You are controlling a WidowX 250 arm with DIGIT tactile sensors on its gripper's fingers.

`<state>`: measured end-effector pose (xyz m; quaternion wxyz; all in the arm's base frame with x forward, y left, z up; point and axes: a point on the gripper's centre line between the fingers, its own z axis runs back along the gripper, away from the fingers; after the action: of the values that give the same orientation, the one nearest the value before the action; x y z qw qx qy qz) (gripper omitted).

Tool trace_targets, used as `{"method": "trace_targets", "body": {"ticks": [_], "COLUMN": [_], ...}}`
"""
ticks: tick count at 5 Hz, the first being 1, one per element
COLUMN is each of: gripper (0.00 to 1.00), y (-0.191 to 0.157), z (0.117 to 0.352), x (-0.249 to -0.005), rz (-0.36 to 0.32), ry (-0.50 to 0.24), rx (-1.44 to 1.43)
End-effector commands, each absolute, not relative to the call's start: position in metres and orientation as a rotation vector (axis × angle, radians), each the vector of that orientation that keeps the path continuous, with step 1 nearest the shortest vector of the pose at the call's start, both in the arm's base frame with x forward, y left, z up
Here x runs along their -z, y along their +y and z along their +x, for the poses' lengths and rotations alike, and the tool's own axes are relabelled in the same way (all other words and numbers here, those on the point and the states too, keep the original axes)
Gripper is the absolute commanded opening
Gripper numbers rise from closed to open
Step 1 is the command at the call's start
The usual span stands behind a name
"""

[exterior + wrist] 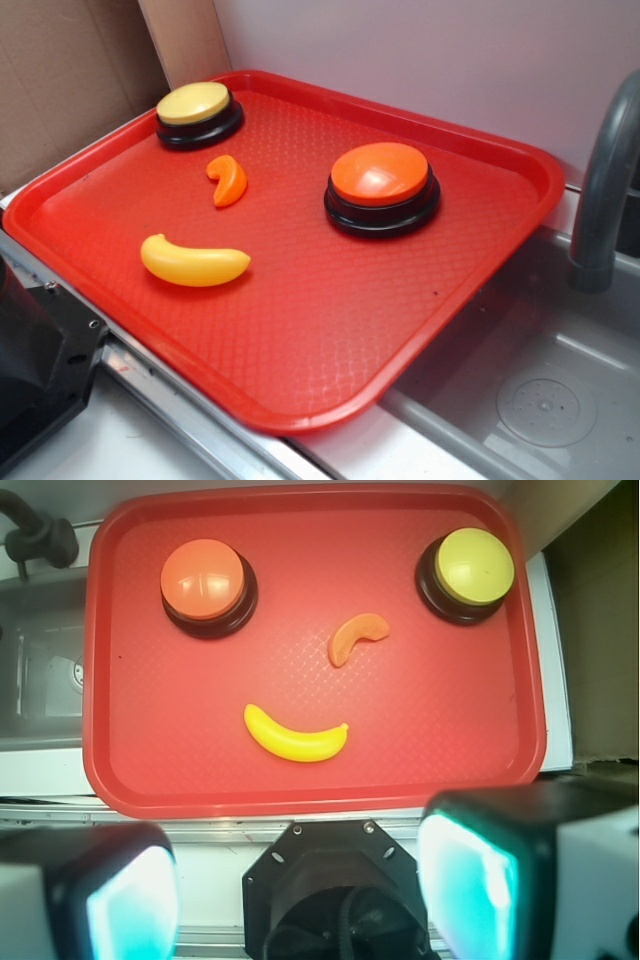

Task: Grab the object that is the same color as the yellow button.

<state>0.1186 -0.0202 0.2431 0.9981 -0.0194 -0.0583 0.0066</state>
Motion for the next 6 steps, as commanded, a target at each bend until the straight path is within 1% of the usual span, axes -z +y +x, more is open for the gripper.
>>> {"method": "trace_targets", "body": {"ticks": [1, 2, 3, 4, 5, 6], "gripper": [1.0, 1.0, 1.0, 1.0, 1.0, 1.0], "y": [-0.02, -0.026, -0.015, -0.01, -0.004, -0.008], "z": [0.119, 0.121, 0.123, 0.129, 0.139, 0.154], "x": [-0.243, -0.215, -0.186, -0.16, -0.123, -0.091], "rz": [-0.039, 0.082, 0.099, 0.033, 0.078, 0.083], "ry": [-0.117, -0.118, -0.102, -0.03, 0.014, 0.043], "rx": [-0.013, 0.245, 0.463, 0.613, 0.684, 0.782]}}
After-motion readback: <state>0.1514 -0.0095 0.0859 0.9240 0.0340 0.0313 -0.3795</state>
